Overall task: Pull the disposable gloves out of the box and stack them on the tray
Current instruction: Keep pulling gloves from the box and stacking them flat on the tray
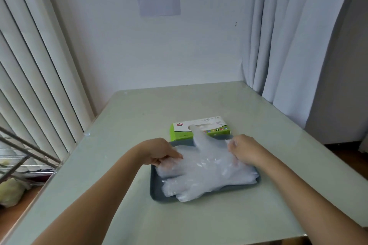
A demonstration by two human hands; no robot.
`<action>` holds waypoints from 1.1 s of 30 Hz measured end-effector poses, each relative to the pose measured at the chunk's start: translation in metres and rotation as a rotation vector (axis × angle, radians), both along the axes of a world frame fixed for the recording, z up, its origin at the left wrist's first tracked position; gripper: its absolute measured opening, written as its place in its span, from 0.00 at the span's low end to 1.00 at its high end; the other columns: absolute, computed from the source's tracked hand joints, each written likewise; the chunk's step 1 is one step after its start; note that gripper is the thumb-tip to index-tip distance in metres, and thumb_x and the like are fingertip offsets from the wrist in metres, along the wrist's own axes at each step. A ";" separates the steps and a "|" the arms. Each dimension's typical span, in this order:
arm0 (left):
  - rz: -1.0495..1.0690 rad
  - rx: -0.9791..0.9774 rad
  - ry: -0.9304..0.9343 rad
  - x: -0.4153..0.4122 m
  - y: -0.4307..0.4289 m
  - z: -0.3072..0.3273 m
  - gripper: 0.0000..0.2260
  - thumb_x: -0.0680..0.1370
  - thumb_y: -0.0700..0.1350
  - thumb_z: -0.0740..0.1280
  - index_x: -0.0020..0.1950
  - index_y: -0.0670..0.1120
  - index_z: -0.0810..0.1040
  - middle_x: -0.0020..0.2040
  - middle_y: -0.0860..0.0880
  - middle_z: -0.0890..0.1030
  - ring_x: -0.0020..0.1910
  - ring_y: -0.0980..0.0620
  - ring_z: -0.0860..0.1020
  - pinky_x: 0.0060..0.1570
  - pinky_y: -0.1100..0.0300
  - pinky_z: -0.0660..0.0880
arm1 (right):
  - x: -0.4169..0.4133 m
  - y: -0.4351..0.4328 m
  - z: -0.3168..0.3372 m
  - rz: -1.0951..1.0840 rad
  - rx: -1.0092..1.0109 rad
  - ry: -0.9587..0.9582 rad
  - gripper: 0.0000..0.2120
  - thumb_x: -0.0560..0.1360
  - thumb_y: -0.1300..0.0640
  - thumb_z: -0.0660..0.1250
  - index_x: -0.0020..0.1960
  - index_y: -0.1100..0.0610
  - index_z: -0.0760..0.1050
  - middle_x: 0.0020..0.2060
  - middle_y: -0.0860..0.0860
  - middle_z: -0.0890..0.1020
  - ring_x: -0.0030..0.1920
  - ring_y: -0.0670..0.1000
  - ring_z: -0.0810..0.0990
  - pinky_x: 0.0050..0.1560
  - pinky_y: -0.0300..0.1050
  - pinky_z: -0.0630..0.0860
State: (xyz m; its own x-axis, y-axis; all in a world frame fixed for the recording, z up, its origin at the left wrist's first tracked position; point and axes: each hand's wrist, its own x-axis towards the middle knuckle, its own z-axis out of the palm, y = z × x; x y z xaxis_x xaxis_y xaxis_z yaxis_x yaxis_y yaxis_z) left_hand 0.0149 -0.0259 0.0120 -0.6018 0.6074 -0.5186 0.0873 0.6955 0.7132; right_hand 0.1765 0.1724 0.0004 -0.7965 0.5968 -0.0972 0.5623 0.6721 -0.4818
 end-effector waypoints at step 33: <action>-0.545 -0.168 0.794 0.080 0.057 -0.066 0.31 0.83 0.59 0.46 0.79 0.44 0.39 0.79 0.48 0.39 0.78 0.48 0.38 0.73 0.41 0.38 | -0.005 -0.033 -0.013 -0.088 0.128 0.568 0.17 0.80 0.61 0.59 0.67 0.62 0.67 0.66 0.55 0.69 0.63 0.57 0.72 0.57 0.43 0.67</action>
State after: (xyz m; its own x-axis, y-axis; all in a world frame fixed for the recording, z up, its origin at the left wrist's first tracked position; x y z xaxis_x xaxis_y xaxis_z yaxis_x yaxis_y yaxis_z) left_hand 0.0953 0.0307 -0.0544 -0.4719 0.8612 -0.1888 0.8391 0.5044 0.2038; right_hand 0.1720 0.1391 -0.0127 -0.6494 0.6420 0.4076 0.2961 0.7071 -0.6421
